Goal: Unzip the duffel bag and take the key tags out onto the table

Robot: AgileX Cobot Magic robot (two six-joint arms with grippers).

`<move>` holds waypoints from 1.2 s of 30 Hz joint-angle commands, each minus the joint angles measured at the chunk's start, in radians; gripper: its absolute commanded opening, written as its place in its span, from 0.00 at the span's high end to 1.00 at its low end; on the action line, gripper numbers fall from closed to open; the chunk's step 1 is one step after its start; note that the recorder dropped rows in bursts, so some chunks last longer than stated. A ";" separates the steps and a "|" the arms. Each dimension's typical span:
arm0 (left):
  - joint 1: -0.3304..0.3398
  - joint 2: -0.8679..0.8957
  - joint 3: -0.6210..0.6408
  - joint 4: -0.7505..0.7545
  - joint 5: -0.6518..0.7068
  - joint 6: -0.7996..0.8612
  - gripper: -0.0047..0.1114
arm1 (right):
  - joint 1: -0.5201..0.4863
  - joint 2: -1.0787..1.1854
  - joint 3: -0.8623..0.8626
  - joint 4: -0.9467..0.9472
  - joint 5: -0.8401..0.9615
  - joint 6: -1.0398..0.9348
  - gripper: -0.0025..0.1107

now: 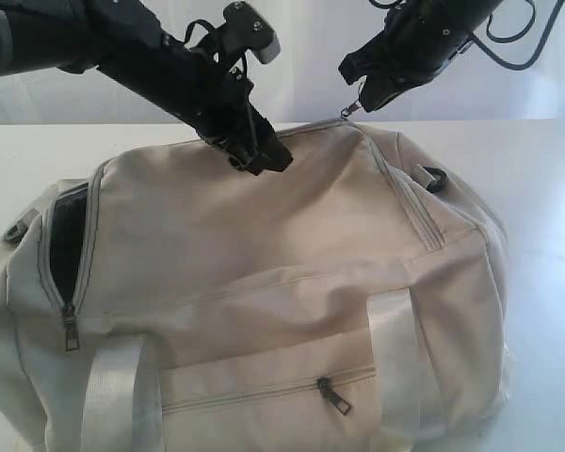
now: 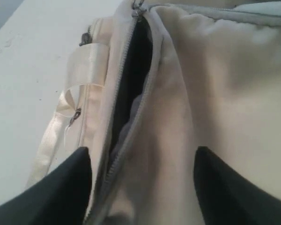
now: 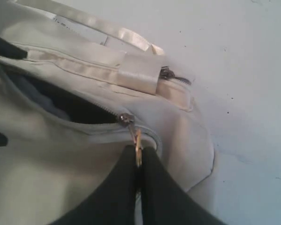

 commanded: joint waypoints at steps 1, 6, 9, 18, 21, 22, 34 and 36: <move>-0.009 0.003 -0.006 -0.052 -0.013 -0.004 0.56 | -0.006 -0.014 0.004 -0.001 0.002 -0.011 0.98; -0.009 0.003 -0.006 -0.050 -0.012 -0.004 0.94 | -0.006 -0.014 0.004 -0.001 0.005 -0.011 0.98; -0.007 -0.006 -0.006 -0.018 -0.004 -0.051 0.96 | -0.006 -0.014 0.004 -0.001 0.007 -0.011 0.98; -0.005 -0.070 -0.006 0.209 0.094 -0.174 0.96 | -0.006 -0.014 0.004 -0.003 0.007 -0.011 0.98; -0.005 -0.072 -0.006 0.268 0.114 -0.224 0.96 | -0.006 -0.014 0.004 -0.008 0.018 -0.006 0.98; -0.005 -0.072 -0.006 0.291 0.115 -0.243 0.96 | -0.006 -0.014 0.004 -0.016 0.024 -0.007 0.98; 0.033 -0.074 -0.006 0.339 0.126 -0.293 0.96 | -0.010 -0.049 0.004 -0.132 0.062 0.038 0.98; 0.041 -0.076 -0.006 0.339 0.133 -0.296 0.96 | -0.012 -0.049 0.004 -0.162 0.062 0.049 0.98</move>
